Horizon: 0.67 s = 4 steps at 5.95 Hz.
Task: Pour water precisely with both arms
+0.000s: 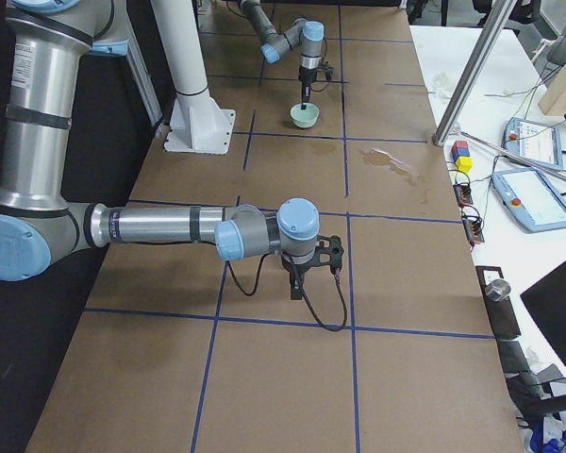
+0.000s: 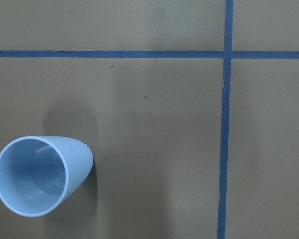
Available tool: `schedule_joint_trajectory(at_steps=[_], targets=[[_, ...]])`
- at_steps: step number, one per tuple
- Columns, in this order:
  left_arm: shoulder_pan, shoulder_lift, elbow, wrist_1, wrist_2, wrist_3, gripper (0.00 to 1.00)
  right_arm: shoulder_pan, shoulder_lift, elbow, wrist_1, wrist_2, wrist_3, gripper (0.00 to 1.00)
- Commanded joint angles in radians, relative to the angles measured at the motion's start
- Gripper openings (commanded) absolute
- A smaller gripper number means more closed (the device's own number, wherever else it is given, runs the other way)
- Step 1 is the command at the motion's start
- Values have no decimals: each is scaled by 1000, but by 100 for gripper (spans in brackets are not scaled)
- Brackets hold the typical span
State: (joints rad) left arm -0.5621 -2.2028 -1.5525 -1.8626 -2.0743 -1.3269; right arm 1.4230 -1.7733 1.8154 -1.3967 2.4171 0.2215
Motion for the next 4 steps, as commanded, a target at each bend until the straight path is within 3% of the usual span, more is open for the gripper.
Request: schedule_joint_trajectory(at_steps=[1,4], targets=[[24,-67,55,8,14,-21,0,-25,-1,15,65,0,13,100],[30,-97,88,-4,13,-18,8,-42,-24,12,110,-4,-1,100]])
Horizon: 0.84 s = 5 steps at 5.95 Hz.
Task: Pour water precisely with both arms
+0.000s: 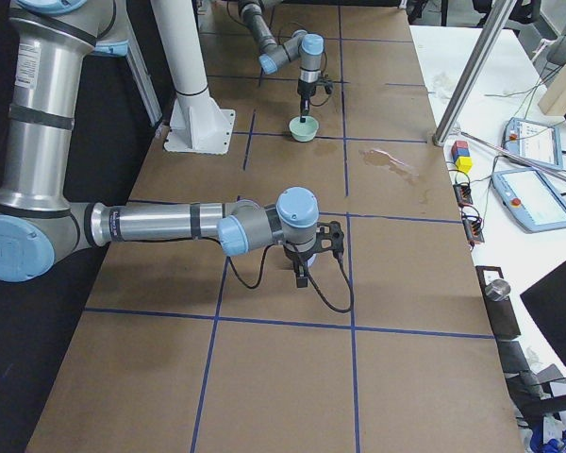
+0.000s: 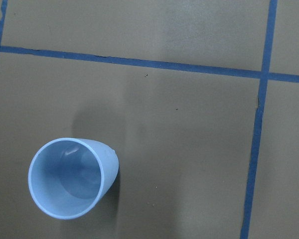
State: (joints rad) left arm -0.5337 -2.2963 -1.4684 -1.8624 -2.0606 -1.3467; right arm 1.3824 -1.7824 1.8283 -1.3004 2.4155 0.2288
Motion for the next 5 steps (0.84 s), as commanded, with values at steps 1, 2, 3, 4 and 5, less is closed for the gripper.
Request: schedule_joint_trajectory(at_steps=[1,2,3,4,5], targets=[[1,-3,5,-6,-1,3,56,-2,-43,-3,77,-3,3,100],[0,-2,-3,-4,-1,1,100,-3,-45,-1,87,-6,0,99],[-14,6,-47,-1,0,-3,100,-8,-66,0,136,-4,0,99],[-47,47,-120,0,0,-26,100,-38,-98,2,239,-3,9,99],[-69,114,-200,0,-1,-34,100,-61,-124,2,307,-9,24,99]])
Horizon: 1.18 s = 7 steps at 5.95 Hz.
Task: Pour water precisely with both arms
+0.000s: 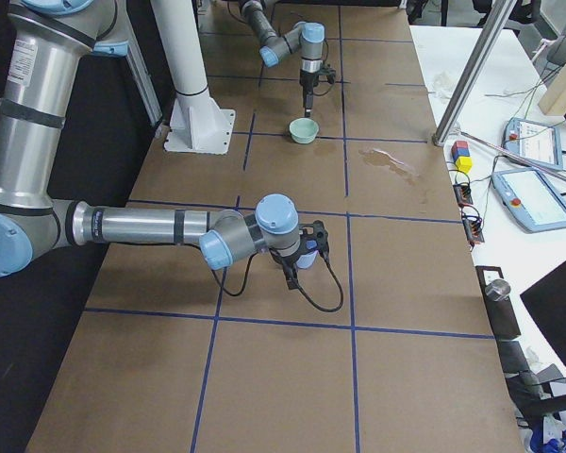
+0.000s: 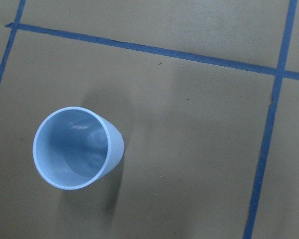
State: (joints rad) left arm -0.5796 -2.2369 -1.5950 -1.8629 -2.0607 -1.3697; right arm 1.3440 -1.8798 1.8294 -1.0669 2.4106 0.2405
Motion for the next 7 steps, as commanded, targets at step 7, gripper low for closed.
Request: schedule_joint_trajectory(at_steps=[7], targets=[[-85,183,-250,7,2,-42,100,-443,-182,-39,788,-486,585,100]])
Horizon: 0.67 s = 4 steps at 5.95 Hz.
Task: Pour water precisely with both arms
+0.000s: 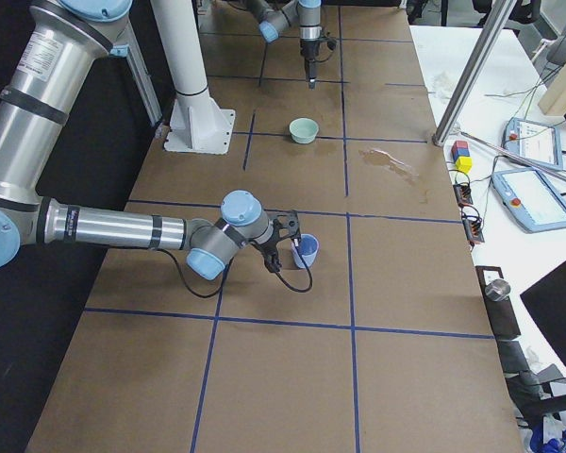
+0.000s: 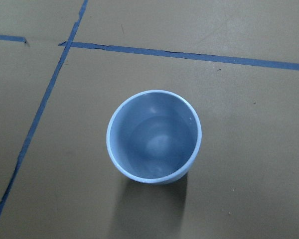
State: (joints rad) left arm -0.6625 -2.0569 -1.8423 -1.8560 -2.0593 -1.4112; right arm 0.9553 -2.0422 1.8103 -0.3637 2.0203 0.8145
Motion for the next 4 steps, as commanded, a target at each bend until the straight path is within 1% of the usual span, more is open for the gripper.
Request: schedule_joint_trajectory(at_steps=[1,2,3,4], targets=[[-3,3,-2,0,1,0,100,-84,-26,-34,148,-164,11,100],[-3,1,-3,0,-1,0,100,-167,-41,-40,175,-308,11,100],[-3,1,-3,0,1,0,100,-205,-41,-48,183,-366,31,100],[-3,3,-9,0,1,0,100,-226,-42,-49,209,-377,99,100]])
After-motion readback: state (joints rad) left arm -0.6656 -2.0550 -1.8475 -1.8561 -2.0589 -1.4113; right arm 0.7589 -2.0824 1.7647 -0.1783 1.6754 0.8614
